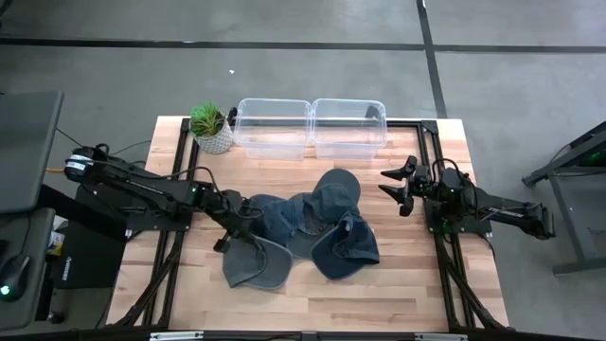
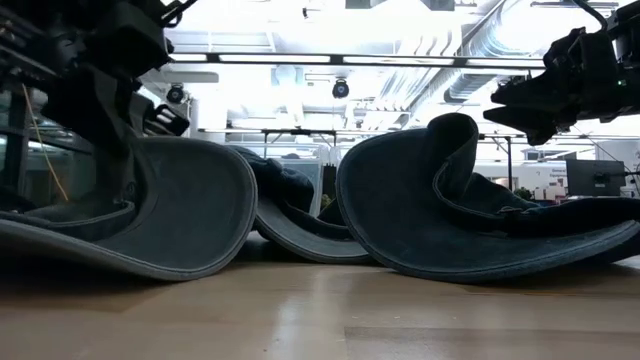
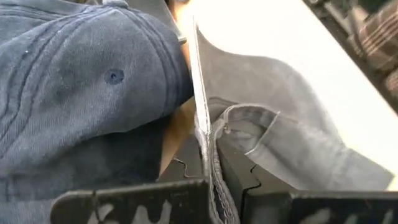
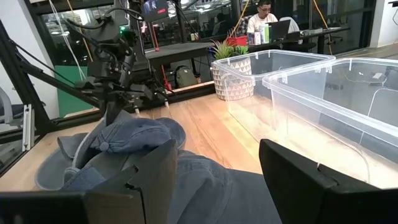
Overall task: Pick & Place hat
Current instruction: Put the left gray cap into the left transparent bin
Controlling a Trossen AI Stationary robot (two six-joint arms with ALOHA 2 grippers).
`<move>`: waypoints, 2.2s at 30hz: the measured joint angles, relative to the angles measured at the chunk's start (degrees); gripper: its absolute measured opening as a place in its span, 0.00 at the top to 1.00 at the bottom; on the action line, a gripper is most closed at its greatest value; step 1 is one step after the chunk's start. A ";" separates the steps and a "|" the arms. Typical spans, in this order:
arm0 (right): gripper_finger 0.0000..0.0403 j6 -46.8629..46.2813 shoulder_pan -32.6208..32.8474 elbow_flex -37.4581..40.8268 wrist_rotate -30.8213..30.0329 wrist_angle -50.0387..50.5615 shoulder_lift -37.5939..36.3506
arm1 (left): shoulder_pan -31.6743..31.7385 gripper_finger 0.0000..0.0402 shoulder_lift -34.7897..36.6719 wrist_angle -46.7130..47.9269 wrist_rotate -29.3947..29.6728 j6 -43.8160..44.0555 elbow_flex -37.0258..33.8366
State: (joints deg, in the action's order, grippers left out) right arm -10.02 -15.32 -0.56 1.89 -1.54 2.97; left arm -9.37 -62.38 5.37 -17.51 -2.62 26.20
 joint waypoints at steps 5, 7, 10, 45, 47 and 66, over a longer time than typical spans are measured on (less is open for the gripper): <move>0.45 0.00 -0.01 0.00 0.02 0.00 0.01 | 0.00 1.00 3.96 4.27 -0.10 5.45 0.02; 0.45 0.00 0.00 0.00 0.00 0.00 0.01 | -0.01 1.00 5.80 5.83 -0.17 7.72 0.02; 0.45 0.00 -0.02 0.00 0.00 0.00 0.01 | 0.00 1.00 8.30 7.67 -0.86 12.07 0.02; 0.45 0.00 0.00 0.00 0.02 0.00 0.01 | 0.04 1.00 17.54 25.70 9.87 23.70 17.23; 0.45 0.00 0.00 0.00 0.02 0.00 0.01 | 0.12 1.00 17.54 26.45 12.11 23.68 18.86; 0.45 0.00 -0.01 0.00 0.02 0.02 0.01 | 14.93 1.00 6.13 33.05 15.85 19.10 37.79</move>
State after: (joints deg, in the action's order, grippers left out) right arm -10.02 -15.33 -0.56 1.91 -1.52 2.98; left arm 5.56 -56.25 38.42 -1.66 16.48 63.99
